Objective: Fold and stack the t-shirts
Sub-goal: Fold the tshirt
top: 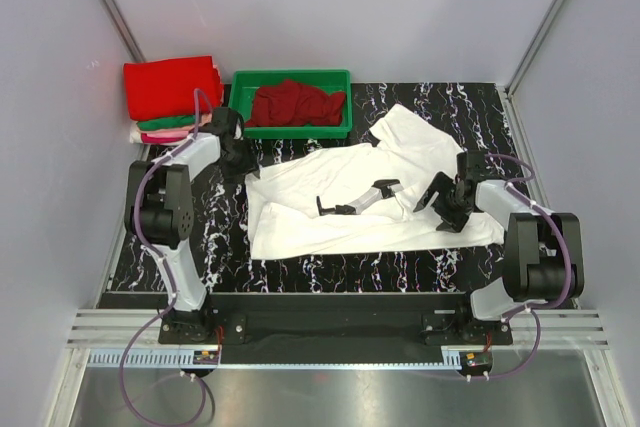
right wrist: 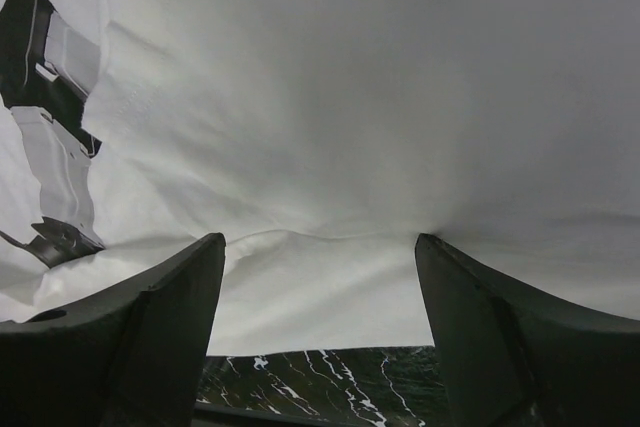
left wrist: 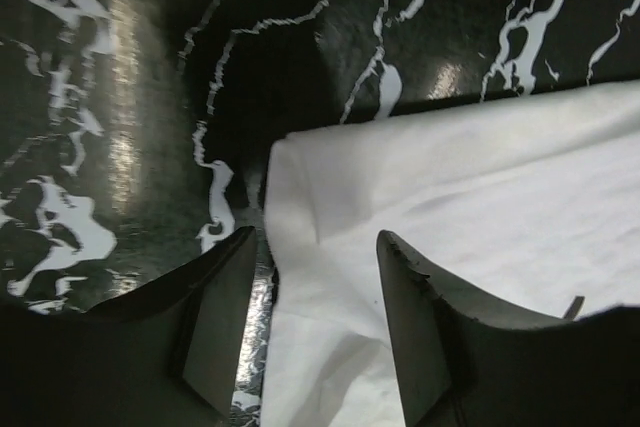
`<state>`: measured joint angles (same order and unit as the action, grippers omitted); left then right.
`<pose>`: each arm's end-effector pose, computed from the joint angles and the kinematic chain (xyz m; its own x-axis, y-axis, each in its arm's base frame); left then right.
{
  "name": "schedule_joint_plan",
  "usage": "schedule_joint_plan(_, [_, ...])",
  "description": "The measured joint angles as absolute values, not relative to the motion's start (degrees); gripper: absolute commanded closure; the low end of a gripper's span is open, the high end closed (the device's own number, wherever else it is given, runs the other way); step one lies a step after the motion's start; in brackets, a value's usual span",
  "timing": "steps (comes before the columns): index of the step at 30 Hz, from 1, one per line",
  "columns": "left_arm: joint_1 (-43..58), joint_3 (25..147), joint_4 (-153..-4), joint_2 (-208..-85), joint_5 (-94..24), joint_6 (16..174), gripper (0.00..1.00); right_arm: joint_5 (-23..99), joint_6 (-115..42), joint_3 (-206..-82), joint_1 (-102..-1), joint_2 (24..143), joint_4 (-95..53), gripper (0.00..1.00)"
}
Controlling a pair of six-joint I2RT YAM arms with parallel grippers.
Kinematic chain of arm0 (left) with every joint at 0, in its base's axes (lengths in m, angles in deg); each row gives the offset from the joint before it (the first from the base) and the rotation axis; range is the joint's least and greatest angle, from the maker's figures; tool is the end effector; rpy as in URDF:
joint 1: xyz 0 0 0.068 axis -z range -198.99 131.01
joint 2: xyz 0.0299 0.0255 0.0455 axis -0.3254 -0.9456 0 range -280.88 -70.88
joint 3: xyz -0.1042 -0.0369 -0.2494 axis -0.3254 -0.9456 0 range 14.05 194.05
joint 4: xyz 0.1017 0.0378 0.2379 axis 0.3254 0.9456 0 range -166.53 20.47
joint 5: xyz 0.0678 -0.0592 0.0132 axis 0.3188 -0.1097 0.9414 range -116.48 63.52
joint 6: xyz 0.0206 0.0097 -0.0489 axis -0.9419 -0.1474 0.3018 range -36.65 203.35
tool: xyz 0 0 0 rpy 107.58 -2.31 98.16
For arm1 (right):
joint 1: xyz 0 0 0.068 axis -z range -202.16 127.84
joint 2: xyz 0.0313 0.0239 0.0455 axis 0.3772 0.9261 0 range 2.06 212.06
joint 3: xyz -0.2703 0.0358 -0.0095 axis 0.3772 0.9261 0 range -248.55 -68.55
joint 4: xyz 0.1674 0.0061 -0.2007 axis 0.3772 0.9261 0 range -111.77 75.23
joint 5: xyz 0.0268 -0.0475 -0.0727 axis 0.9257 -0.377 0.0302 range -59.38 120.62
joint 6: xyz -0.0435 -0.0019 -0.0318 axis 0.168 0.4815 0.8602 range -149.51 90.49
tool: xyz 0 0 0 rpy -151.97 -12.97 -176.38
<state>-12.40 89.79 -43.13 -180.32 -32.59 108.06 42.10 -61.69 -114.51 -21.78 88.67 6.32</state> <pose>0.3846 -0.0483 0.1755 -0.8962 -0.3149 -0.3125 -0.2415 0.9372 -0.2517 0.2688 0.0053 0.1616 -0.8237 0.5275 -0.2079 0.4409 0.8265 0.3501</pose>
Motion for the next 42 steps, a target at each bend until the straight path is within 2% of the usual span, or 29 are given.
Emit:
schedule_joint_plan(5, [-13.01, 87.54, -42.82, -175.76, -29.75, 105.59, 0.45, 42.28, -61.41, -114.51, -21.78, 88.32, 6.46, 0.16])
schedule_joint_plan(10, [-11.46, 84.26, -44.79, -170.2, -32.98, 105.02, 0.46, 43.65, -61.89, -114.14, -21.95, 84.82, 6.5, 0.16])
schedule_joint_plan(16, [-8.71, 84.28, -48.48, -174.05, -35.47, 106.33, 0.47, 47.04, -63.53, -110.7, -23.37, 79.12, 4.23, 0.16])
schedule_joint_plan(20, [-7.44, 84.55, -49.71, -179.56, -36.22, 107.88, 0.47, 49.64, -64.34, -107.23, -23.46, 81.85, -0.12, 0.17])
schedule_joint_plan(26, [-7.73, 94.32, -47.45, -186.03, -35.84, 107.9, 0.47, 55.72, -65.98, -107.75, -23.4, 87.22, -5.67, 0.17])
schedule_joint_plan(36, [-9.5, 116.15, -40.59, -199.56, -34.75, 101.89, 0.51, 55.52, -64.71, -109.68, -23.68, 88.49, -3.51, 0.14])
schedule_joint_plan(39, [-9.52, 115.67, -39.39, -198.97, -33.29, 100.78, 0.47, 55.57, -63.99, -109.74, -23.99, 88.38, -3.38, 0.13])
schedule_joint_plan(42, [-9.3, 109.7, -38.84, -193.96, -31.08, 100.19, 0.42, 55.74, -63.2, -110.09, -24.09, 88.25, -2.4, 0.13])
